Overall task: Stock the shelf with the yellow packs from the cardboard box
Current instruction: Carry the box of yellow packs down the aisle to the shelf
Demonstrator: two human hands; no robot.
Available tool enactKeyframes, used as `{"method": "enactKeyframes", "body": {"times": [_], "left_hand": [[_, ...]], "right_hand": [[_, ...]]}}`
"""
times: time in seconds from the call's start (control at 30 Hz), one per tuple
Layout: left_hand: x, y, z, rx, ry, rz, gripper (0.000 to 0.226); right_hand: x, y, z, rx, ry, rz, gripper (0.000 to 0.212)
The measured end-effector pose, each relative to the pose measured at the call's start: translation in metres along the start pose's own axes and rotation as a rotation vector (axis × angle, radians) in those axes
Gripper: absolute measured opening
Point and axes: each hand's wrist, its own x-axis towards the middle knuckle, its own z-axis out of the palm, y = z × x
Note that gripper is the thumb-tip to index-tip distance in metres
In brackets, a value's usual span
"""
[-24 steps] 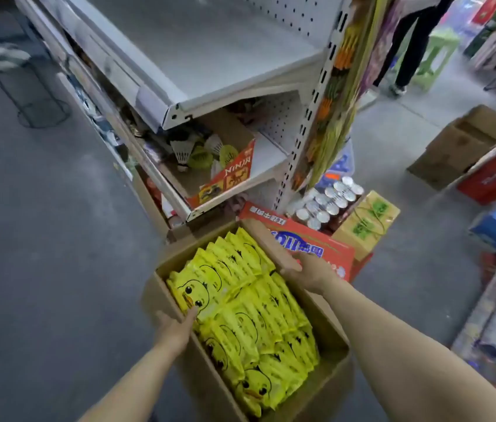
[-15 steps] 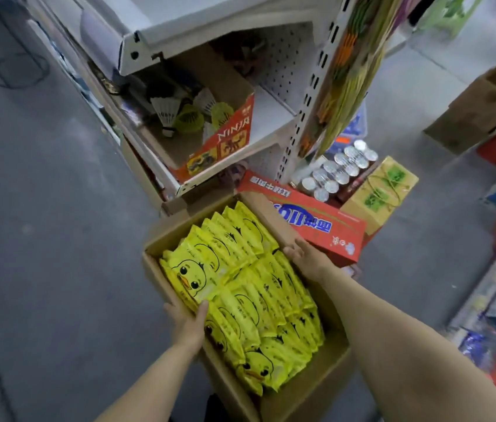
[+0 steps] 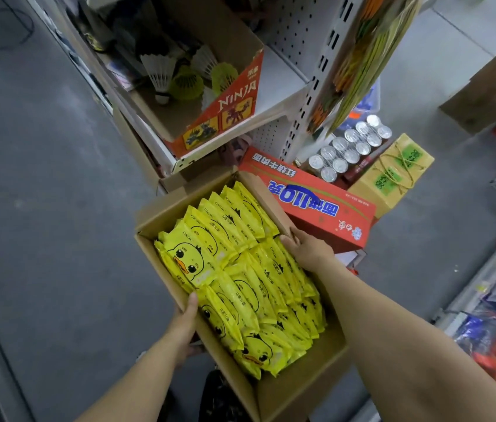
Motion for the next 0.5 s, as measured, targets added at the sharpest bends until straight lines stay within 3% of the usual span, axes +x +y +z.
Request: {"method": "enactKeyframes", "body": {"times": [0.3,0.5], "left_hand": [[-0.002,-0.004,-0.016,-0.047,-0.076,0.028,0.066],[0.002,-0.008,-0.019,-0.074,-0.058,0.024,0.059]], "right_hand": [[-0.009,0.000,0.004,0.077,0.031,-0.033,0.064],[-0.007,0.006,0.008,0.294,0.005,-0.004,0.062]]}}
